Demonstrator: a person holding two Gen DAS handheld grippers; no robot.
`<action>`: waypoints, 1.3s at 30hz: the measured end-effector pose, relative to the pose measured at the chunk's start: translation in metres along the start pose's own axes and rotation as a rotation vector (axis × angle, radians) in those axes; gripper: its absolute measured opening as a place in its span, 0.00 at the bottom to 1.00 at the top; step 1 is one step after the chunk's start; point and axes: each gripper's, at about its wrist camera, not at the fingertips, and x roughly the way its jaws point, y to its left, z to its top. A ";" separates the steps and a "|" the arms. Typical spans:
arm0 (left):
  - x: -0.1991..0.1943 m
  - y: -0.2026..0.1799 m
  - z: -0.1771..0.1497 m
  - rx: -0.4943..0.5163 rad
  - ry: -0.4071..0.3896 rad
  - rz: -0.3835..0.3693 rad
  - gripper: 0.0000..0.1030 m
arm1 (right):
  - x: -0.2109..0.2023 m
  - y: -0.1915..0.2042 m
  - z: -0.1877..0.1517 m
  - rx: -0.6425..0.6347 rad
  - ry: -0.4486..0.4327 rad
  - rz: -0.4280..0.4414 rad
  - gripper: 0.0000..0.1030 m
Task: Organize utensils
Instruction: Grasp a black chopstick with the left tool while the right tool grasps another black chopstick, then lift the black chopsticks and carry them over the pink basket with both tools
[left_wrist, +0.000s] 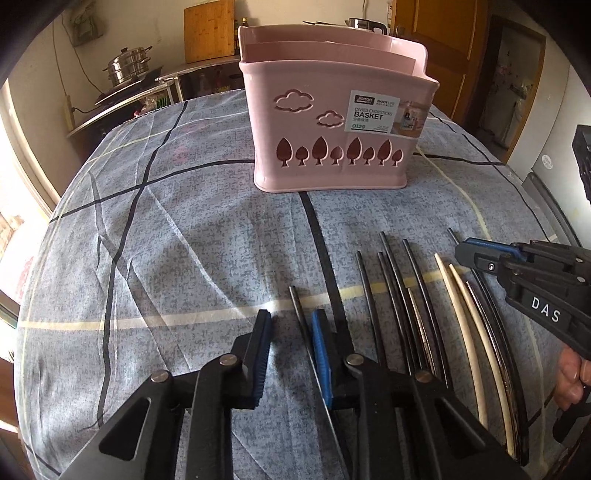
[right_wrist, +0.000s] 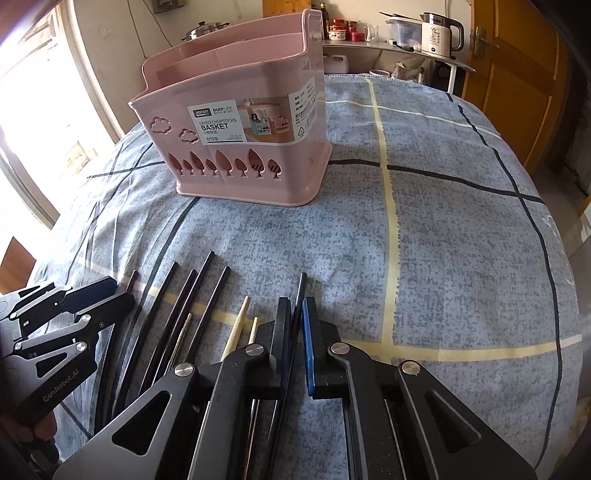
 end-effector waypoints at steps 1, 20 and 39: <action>0.000 0.001 0.001 0.000 0.004 0.006 0.07 | -0.001 0.000 0.000 0.004 0.001 0.004 0.06; -0.093 0.025 0.040 -0.050 -0.180 -0.142 0.04 | -0.094 -0.003 0.031 0.006 -0.192 0.041 0.04; -0.181 0.037 0.069 -0.048 -0.374 -0.161 0.04 | -0.179 0.003 0.046 -0.021 -0.396 0.011 0.04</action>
